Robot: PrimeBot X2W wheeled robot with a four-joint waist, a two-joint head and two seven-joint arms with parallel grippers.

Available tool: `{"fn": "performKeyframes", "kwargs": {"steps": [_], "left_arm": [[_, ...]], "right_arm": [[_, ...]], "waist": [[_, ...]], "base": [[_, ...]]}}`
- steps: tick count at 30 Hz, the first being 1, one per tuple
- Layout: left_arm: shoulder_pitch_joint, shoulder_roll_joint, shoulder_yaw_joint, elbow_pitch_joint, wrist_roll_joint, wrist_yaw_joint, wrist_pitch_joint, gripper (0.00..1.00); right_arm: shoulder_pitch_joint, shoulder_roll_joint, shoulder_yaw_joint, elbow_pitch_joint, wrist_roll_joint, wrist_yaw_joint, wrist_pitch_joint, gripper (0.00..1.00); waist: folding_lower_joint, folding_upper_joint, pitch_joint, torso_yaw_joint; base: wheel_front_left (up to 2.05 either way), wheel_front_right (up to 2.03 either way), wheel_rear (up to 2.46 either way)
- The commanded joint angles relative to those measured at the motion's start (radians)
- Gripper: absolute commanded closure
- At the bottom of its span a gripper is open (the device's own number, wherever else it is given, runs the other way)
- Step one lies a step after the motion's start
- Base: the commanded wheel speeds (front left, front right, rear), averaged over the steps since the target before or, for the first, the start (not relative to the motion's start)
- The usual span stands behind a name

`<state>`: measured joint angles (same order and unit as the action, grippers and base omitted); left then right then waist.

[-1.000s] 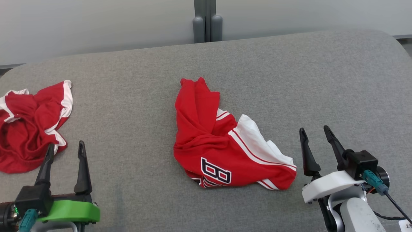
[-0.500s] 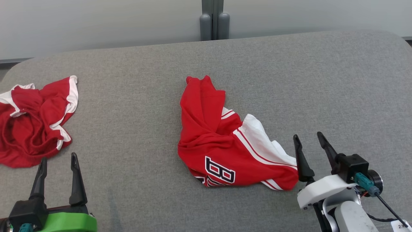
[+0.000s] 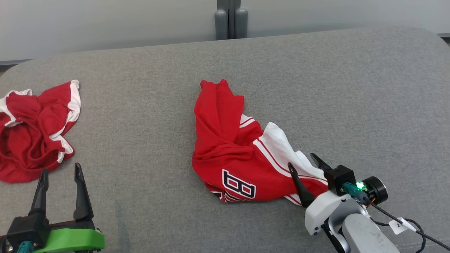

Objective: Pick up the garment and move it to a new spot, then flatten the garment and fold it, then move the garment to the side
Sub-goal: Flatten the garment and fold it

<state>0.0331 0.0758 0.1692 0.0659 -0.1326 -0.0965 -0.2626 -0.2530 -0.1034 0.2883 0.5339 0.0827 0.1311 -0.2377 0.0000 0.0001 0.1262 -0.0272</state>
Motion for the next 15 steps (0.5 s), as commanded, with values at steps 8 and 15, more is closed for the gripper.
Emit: {"fn": "performKeyframes", "kwargs": {"steps": [8,15], "left_arm": [[-0.032,-0.015,0.005,0.011,0.010,-0.017,-0.003,0.00],[-0.033,-0.022,0.013,0.013,0.015,-0.023,-0.003,0.00]], "right_arm": [[-0.093,-0.021,0.049,0.212,-0.023,-0.001,0.037,0.00],[-0.114,-0.011,0.100,0.347,0.001,-0.001,0.060,1.00]], "waist": [[0.0000,-0.0001,0.018,0.027],[0.0000,-0.0001,0.019,0.035]], "base": [[0.00,0.00,0.00],[0.00,0.00,0.00]]}}
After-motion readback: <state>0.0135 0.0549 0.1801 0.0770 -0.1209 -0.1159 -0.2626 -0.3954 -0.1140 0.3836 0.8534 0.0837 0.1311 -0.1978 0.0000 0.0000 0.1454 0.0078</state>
